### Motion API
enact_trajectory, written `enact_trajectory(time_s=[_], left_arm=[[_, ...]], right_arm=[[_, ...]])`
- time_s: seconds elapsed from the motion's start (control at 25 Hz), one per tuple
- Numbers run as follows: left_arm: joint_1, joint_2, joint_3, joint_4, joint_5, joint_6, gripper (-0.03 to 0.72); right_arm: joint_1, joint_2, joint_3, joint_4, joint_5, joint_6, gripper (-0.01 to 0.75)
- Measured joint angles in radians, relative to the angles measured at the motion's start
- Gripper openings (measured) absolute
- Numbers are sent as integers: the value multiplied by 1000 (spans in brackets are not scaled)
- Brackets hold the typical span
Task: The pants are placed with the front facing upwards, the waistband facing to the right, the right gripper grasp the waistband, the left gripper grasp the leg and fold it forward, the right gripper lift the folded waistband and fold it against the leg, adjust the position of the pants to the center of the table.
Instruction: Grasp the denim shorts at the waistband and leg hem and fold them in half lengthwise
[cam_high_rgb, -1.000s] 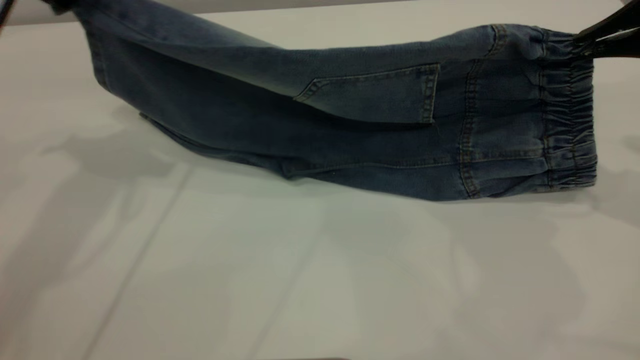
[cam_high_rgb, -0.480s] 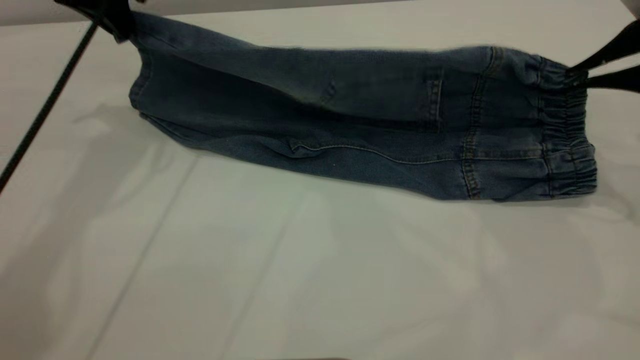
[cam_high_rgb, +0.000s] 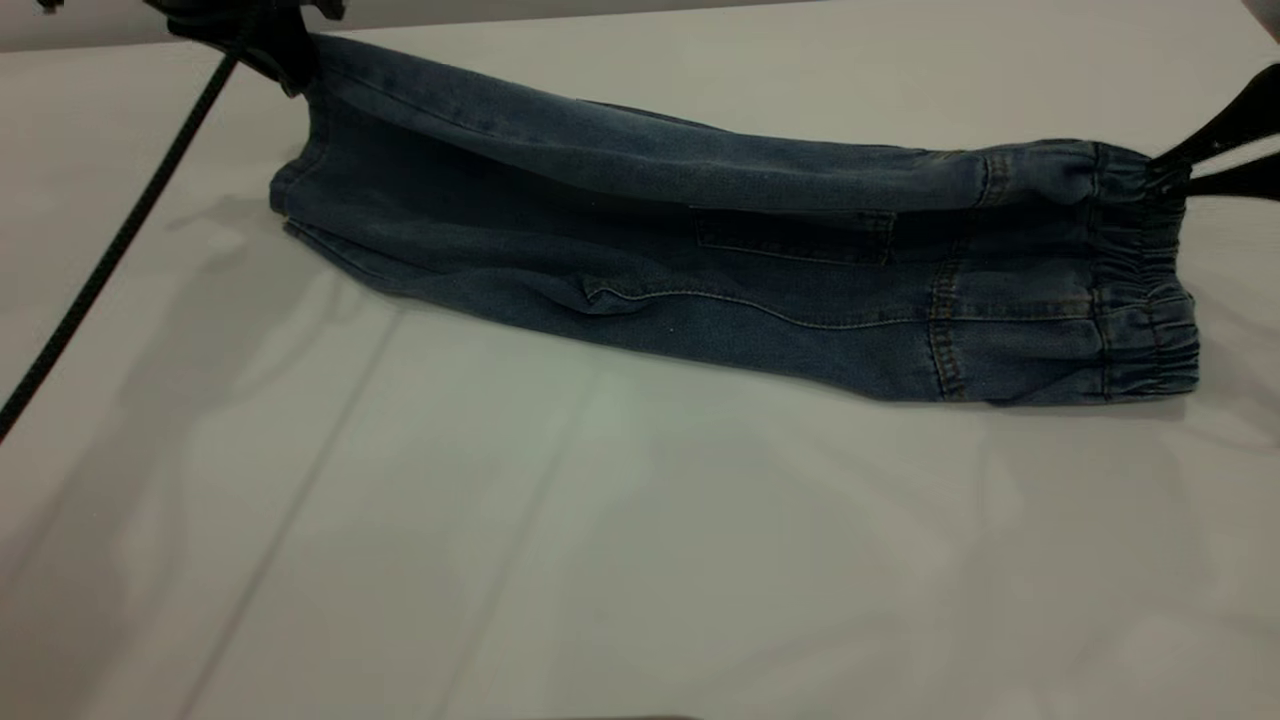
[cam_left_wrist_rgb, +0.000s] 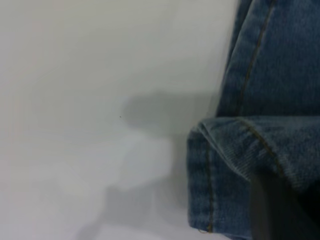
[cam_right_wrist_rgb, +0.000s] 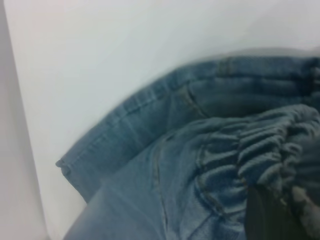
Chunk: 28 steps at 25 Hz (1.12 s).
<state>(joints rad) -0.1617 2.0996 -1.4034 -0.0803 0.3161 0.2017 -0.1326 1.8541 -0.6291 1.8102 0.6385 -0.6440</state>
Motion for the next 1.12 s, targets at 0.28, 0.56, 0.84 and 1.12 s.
enact_trajectory(time_s=[0.28, 0.56, 0.84, 1.12], left_arm=[[0, 32, -18, -1, -11, -16, 56], [0, 72, -80, -1, -3, -40, 119], [0, 75, -81, -1, -3, -41, 325], [0, 75, -81, -1, -3, -61, 414]], right_arm=[[0, 13, -31, 0, -32, 99, 50], [0, 51, -37, 1, -58, 145, 56], [0, 51, -68, 2, -83, 129, 88], [0, 52, -108, 2, -84, 98, 274]])
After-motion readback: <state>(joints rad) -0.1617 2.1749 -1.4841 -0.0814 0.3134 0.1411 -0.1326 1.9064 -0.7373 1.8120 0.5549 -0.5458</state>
